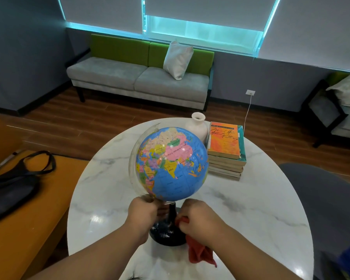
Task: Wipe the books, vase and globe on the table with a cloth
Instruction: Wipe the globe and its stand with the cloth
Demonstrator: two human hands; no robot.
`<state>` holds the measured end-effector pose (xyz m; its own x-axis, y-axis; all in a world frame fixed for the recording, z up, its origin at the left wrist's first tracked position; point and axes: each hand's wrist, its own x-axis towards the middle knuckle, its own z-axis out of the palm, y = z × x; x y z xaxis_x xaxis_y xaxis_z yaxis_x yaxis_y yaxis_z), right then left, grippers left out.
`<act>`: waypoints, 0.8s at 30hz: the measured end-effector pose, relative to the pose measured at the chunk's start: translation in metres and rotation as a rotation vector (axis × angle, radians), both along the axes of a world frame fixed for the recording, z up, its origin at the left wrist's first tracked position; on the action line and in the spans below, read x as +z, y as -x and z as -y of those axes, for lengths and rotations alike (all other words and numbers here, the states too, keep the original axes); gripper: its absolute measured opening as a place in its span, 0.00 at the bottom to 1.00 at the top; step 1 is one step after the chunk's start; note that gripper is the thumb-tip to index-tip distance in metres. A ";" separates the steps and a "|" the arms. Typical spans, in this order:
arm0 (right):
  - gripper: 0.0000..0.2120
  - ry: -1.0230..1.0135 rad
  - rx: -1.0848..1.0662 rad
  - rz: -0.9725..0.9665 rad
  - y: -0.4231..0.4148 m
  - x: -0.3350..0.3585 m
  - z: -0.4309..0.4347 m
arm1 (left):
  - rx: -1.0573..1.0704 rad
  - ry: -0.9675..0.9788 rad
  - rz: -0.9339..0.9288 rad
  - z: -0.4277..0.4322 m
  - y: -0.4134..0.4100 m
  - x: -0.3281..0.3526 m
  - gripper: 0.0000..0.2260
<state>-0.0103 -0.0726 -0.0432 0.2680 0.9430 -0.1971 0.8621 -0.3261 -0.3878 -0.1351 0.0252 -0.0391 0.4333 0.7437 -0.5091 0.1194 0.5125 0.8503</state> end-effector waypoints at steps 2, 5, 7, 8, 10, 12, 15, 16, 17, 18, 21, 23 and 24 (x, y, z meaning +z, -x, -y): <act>0.13 -0.038 -0.012 -0.050 0.005 -0.002 -0.001 | -0.006 0.008 0.010 0.000 0.000 0.001 0.05; 0.13 0.052 -0.008 -0.056 0.005 -0.006 0.001 | -0.008 0.010 0.019 0.001 0.001 0.004 0.04; 0.14 0.129 -0.014 -0.021 0.000 -0.004 0.001 | -0.007 0.011 0.025 0.003 0.000 0.004 0.02; 0.14 0.142 -0.015 -0.005 -0.001 -0.002 0.000 | -0.003 0.010 0.024 0.004 0.000 0.003 0.02; 0.13 0.117 -0.025 -0.013 0.001 -0.002 -0.002 | 0.001 0.007 0.024 0.004 0.000 0.003 0.02; 0.12 0.107 -0.049 -0.062 0.005 -0.003 -0.001 | -0.001 0.007 0.024 0.003 0.000 0.002 0.02; 0.12 0.146 -0.026 -0.130 -0.001 -0.001 0.001 | -0.003 0.005 0.020 0.003 0.001 0.000 0.03; 0.12 0.173 -0.014 -0.159 -0.004 0.002 0.003 | -0.001 0.001 0.015 0.003 0.001 -0.002 0.03; 0.12 0.168 -0.011 -0.176 -0.005 0.004 0.004 | 0.003 -0.002 0.012 0.003 0.001 -0.003 0.04; 0.11 0.144 -0.027 -0.170 -0.006 0.004 0.005 | 0.005 -0.002 0.011 0.003 0.000 -0.003 0.04; 0.11 0.095 -0.124 -0.208 0.002 -0.001 0.011 | -0.003 0.000 0.005 0.003 0.001 -0.001 0.04; 0.11 0.112 -0.085 -0.268 0.006 -0.001 0.014 | 0.002 0.001 0.001 0.003 0.001 0.000 0.03; 0.11 0.123 -0.054 -0.277 0.004 0.001 0.015 | 0.002 0.002 0.004 0.003 0.001 0.000 0.02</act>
<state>-0.0147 -0.0877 -0.0417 0.2373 0.8934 -0.3815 0.7089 -0.4278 -0.5608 -0.1364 0.0225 -0.0389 0.4337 0.7437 -0.5087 0.1149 0.5143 0.8499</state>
